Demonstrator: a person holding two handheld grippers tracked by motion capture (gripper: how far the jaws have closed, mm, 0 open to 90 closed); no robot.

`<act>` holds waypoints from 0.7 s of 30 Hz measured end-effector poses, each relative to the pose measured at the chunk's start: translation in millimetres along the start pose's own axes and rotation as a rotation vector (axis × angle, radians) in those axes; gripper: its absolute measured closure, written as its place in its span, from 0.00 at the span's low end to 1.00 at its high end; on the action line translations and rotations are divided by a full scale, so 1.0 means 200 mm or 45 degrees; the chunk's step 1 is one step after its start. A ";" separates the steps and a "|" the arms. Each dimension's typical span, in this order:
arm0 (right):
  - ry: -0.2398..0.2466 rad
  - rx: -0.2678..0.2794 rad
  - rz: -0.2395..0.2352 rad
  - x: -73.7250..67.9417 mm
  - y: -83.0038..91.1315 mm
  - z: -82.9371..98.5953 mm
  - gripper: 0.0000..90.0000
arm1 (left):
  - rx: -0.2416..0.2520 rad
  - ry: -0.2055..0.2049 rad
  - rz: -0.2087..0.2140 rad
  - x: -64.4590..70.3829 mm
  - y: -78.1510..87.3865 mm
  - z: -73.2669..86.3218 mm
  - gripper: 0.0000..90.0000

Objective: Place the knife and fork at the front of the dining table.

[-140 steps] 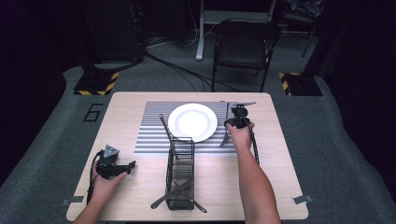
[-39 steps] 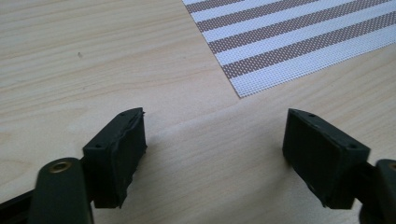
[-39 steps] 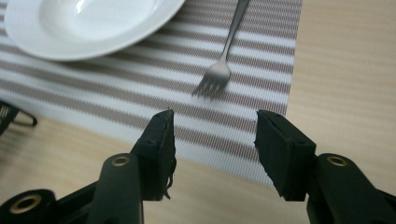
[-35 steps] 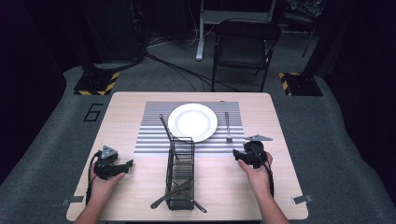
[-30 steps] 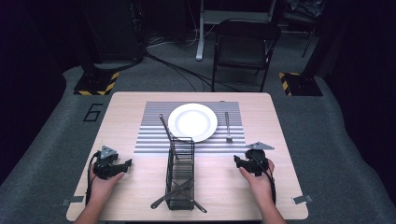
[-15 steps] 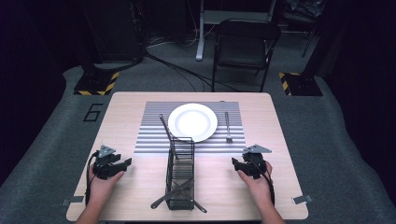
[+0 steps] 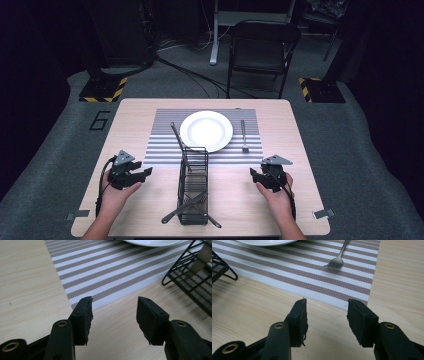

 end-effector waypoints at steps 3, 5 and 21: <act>0.011 0.013 0.001 0.00 0.01 -0.01 0.55 | 0.026 0.023 0.022 0.03 0.03 -0.07 0.52; 0.005 0.013 0.004 -0.01 0.01 -0.01 0.56 | 0.030 0.019 0.024 0.03 0.03 -0.09 0.52; 0.009 -0.024 0.004 -0.01 -0.01 0.01 0.58 | 0.077 -0.088 0.127 0.20 0.08 -0.35 0.56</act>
Point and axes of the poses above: each handheld gripper's, and its own axes: y roughly backward along the jaws, z roughly out of its underside, x roughly to its right, the point moved 5 cm from there along -y, roughly forward along the jaws, and after that the axes turned 6 degrees about x, right-handed, at the moved point
